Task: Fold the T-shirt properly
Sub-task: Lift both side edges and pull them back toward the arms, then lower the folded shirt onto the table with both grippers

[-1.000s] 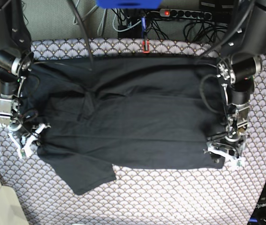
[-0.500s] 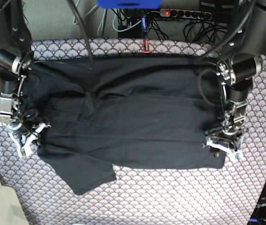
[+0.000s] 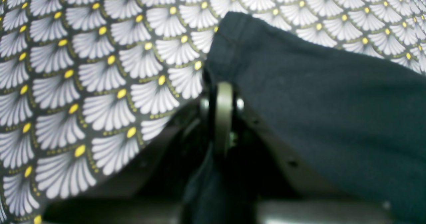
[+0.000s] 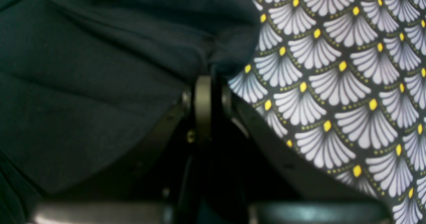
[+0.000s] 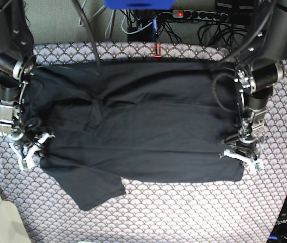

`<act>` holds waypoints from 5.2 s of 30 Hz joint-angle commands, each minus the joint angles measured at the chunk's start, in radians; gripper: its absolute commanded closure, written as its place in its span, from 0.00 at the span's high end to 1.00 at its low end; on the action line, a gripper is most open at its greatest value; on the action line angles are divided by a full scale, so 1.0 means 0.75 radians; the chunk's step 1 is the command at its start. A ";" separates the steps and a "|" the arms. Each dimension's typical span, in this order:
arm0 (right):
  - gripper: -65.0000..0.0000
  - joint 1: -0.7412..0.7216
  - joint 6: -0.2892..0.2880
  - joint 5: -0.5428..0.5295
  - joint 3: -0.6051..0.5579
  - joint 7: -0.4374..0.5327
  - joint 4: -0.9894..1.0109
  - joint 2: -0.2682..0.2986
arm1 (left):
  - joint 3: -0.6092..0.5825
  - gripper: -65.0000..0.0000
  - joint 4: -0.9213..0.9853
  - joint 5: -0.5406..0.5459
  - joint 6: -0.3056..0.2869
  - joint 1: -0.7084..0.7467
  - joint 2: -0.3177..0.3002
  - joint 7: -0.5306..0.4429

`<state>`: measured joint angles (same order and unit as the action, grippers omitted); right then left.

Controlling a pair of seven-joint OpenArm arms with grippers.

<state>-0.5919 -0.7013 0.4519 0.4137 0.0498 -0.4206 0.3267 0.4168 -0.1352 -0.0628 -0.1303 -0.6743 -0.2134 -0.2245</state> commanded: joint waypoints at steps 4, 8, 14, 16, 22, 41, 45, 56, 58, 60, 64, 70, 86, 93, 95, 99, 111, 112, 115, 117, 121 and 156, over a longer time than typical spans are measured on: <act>0.00 -0.030 0.004 0.018 -0.002 -0.020 -0.017 0.020 | -0.002 0.00 -0.005 -0.003 -0.016 -0.039 -0.005 0.034; 0.00 -0.026 0.004 0.018 0.004 -0.018 -0.044 0.024 | 0.000 0.00 -0.007 -0.003 -0.020 -0.037 -0.005 0.034; 0.00 0.136 0.004 0.014 0.008 -0.035 -0.383 -0.028 | 0.002 0.00 -0.007 -0.001 -0.022 -0.035 -0.005 0.034; 0.00 0.201 0.004 0.014 0.008 -0.035 -0.498 -0.042 | 0.002 0.00 -0.007 -0.001 -0.022 -0.035 -0.005 0.034; 0.00 0.281 0.004 0.014 0.008 -0.035 -0.631 -0.077 | 0.002 0.00 -0.007 -0.001 -0.022 -0.033 -0.005 0.032; 0.00 0.301 0.004 0.014 0.006 -0.033 -0.631 -0.079 | -0.103 0.00 -0.987 0.252 -0.026 0.364 0.026 0.356; 0.00 0.301 0.004 0.014 0.006 -0.033 -0.631 -0.079 | -0.103 0.00 -1.232 0.295 -0.024 0.429 0.028 0.491; 0.00 0.424 0.004 0.012 0.141 -0.033 -0.860 -0.132 | -0.092 0.00 -1.609 0.314 -0.022 0.673 0.028 0.626; 0.00 0.477 0.004 0.014 0.174 -0.033 -0.989 -0.158 | -0.092 0.00 -1.656 0.314 -0.022 0.714 0.028 0.626; 0.00 0.534 0.004 0.014 0.188 -0.033 -1.087 -0.183 | -0.092 0.00 -1.697 0.314 -0.022 0.749 0.028 0.626; 0.00 0.665 0.004 0.014 0.229 -0.029 -1.290 -0.250 | -0.088 0.00 -1.740 0.365 -0.022 0.845 0.028 0.626; 0.00 0.839 0.004 0.012 0.235 -0.022 -1.482 -0.316 | 0.012 0.00 -1.817 0.506 -0.022 0.963 0.018 0.626; 0.00 1.238 0.004 -0.061 0.237 -0.020 -1.815 -0.461 | 0.092 0.00 -1.832 0.518 -0.024 1.133 0.014 0.620; 0.00 1.408 0.004 -0.176 0.237 -0.020 -1.848 -0.465 | 0.127 0.00 -1.832 0.520 -0.026 1.180 0.016 0.624; 0.00 1.428 0.004 -0.186 0.237 -0.020 -1.848 -0.465 | 0.125 0.00 -1.832 0.520 -0.026 1.188 0.016 0.624; 0.00 1.461 0.004 -0.188 0.237 -0.020 -1.840 -0.465 | 0.125 0.00 -1.832 0.520 -0.026 1.195 0.018 0.624; 0.00 1.535 0.004 -0.188 0.227 -0.018 -1.838 -0.521 | 0.114 0.00 -1.797 0.510 -0.026 1.197 0.014 0.624; 0.00 1.535 0.004 -0.188 0.227 -0.018 -1.838 -0.521 | 0.114 0.00 -1.797 0.510 -0.026 1.199 0.014 0.624; 0.00 1.535 0.004 -0.188 0.227 -0.018 -1.836 -0.521 | 0.112 0.11 -1.797 0.510 -0.050 1.201 0.014 0.626; 0.00 1.533 0.004 -0.188 0.227 -0.018 -1.836 -0.521 | 0.123 0.26 -1.797 0.518 -0.163 1.205 0.024 0.626; 0.00 1.533 0.004 -0.188 0.231 -0.018 -1.836 -0.521 | 0.125 0.52 -1.811 0.518 -0.349 1.258 0.028 0.626; 0.00 1.533 0.004 -0.184 0.307 -0.035 -1.836 -0.523 | 0.127 0.00 -1.801 0.518 -0.390 1.348 0.028 0.624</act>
<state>0.5472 -0.7067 0.3244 0.6365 0.0082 -1.7847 -0.0692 0.5053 -1.4696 0.3183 -0.4194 0.3397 -0.1802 0.2653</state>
